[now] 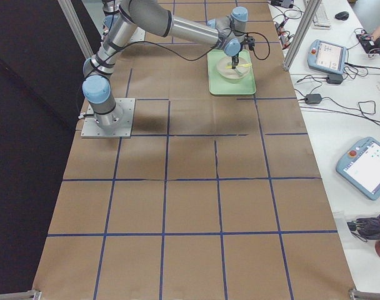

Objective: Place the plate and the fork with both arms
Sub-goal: 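Lift the fork and carry it beside the plate on the tray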

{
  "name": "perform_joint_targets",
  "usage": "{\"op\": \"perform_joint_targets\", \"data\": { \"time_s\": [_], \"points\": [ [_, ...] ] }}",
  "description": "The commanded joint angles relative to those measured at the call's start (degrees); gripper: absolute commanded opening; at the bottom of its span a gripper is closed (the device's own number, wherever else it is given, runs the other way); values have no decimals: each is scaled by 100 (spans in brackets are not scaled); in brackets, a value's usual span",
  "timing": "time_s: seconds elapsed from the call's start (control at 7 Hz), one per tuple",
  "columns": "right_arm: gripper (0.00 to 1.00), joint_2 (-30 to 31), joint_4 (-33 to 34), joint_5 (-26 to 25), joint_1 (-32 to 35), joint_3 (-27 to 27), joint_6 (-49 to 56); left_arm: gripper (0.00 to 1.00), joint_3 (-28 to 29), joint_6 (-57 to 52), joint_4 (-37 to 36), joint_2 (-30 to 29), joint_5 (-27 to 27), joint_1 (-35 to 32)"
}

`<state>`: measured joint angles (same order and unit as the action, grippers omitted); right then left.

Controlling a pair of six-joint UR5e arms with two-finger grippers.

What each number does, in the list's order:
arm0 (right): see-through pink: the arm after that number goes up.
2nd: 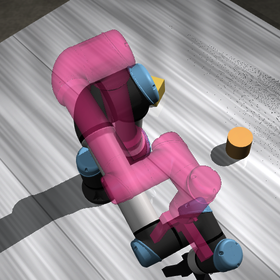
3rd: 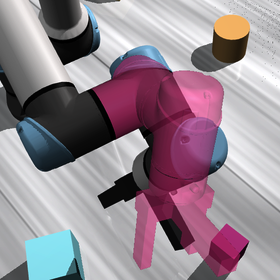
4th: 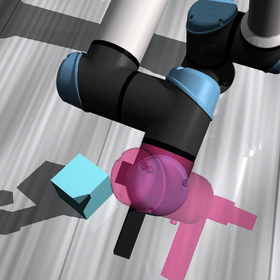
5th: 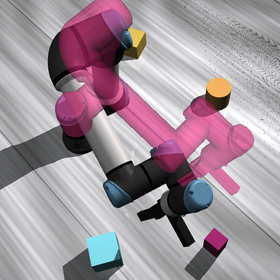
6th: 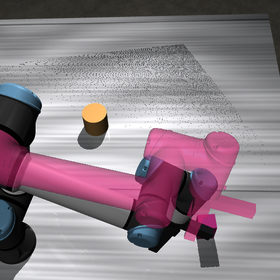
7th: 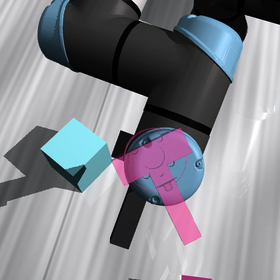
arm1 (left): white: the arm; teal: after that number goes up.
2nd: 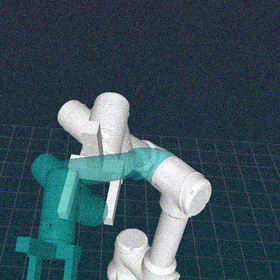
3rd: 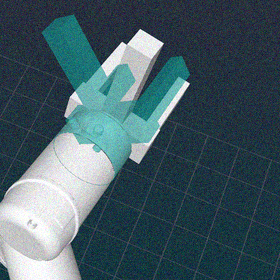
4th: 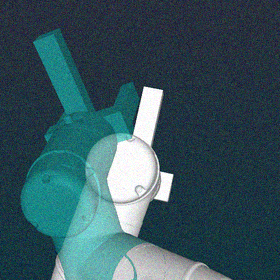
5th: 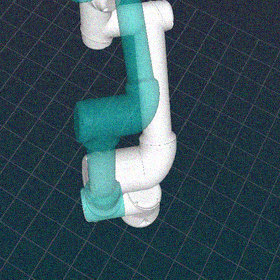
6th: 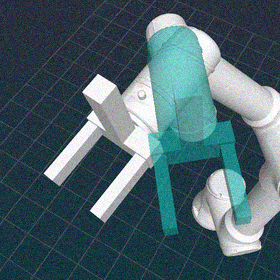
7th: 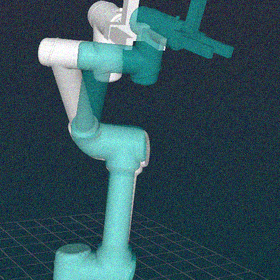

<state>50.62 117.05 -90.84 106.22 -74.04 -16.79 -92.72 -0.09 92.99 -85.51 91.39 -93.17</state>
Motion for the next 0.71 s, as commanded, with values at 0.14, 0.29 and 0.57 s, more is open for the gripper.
{"op": "perform_joint_targets", "data": {
  "time_s": [0.14, 0.29, 0.57],
  "points": [
    [0, 369, -664, -56, -66, -48, -17, 100, 0, 0, 9, 8, 2, 0],
    [0, 500, -814, -83, -170, -188, 53, 100, 0, 0, 9, 9, 2, 0],
    [0, 729, -772, -83, -652, -705, 506, 100, 0, 0, 9, 9, -7, 0]
  ]
}}
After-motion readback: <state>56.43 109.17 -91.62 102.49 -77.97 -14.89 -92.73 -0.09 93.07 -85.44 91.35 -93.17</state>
